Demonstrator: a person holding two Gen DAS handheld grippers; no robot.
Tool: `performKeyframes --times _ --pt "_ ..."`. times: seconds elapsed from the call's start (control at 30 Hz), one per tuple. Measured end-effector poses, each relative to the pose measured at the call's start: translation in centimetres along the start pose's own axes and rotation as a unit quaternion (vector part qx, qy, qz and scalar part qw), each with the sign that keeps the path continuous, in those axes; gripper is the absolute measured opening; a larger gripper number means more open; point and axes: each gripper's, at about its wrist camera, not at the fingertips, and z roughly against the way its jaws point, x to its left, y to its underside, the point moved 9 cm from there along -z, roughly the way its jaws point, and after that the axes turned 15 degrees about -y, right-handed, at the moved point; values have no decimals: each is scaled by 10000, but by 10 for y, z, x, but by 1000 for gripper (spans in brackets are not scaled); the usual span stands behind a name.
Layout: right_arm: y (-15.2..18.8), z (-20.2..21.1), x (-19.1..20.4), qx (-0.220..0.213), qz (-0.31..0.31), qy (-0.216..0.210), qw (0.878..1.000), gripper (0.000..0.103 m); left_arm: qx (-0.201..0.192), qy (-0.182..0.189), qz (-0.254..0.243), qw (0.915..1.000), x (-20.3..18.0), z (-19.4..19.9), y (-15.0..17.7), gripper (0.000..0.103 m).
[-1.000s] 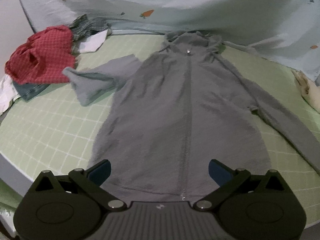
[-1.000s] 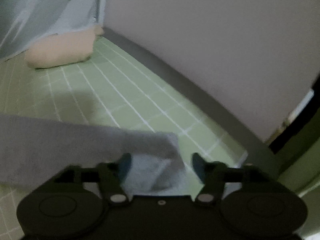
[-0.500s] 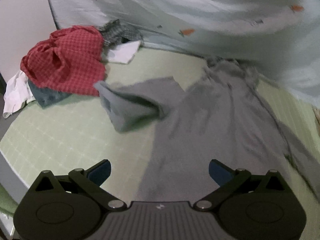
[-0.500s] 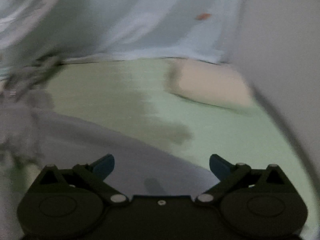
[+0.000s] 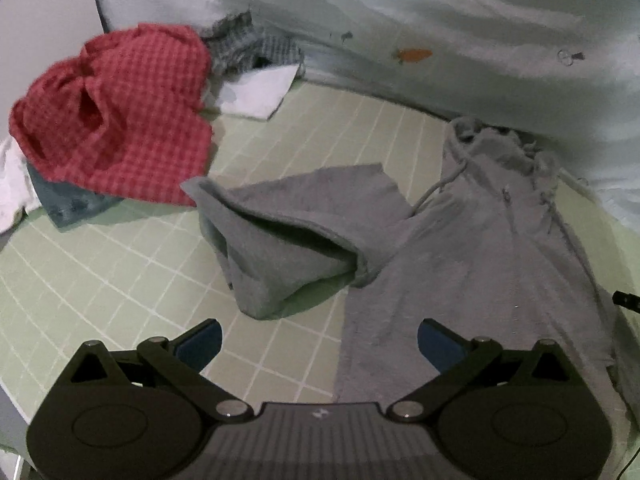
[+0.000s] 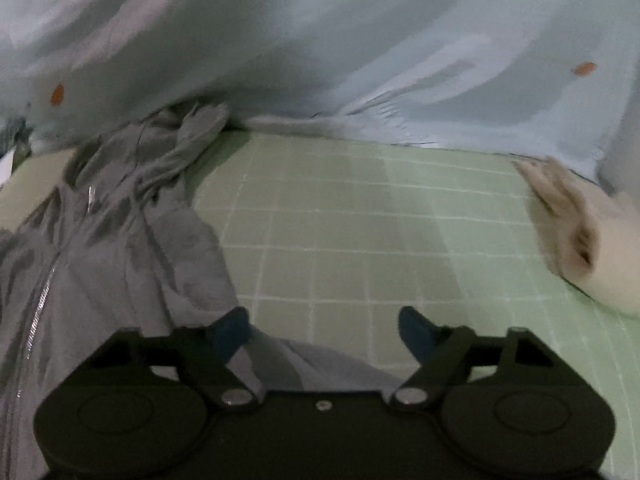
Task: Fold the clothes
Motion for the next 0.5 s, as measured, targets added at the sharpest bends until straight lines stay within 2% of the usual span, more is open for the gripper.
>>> performKeyframes --times 0.1,0.23,0.3,0.33,0.4,0.43,0.5 --pt "-1 -12 14 125 125 -171 9997 72 173 24 17 9998 -4 -12 0 103" --pt "6 -21 29 239 153 -498 9984 63 172 60 -23 9998 -12 -16 0 103" --pt "7 -22 34 156 120 -734 9971 43 152 68 -35 9999 -13 -15 0 103" --pt "6 -23 37 135 144 -812 9965 37 143 68 -35 9999 -14 -15 0 103" --pt "3 -24 42 109 241 -866 9959 11 133 54 -8 9999 -12 -15 0 103" --pt "1 -26 40 110 319 -676 9971 3 134 44 13 9999 -10 -15 0 103" --pt "-4 -32 32 129 478 -154 9987 0 129 15 61 9999 -6 -15 -1 103"
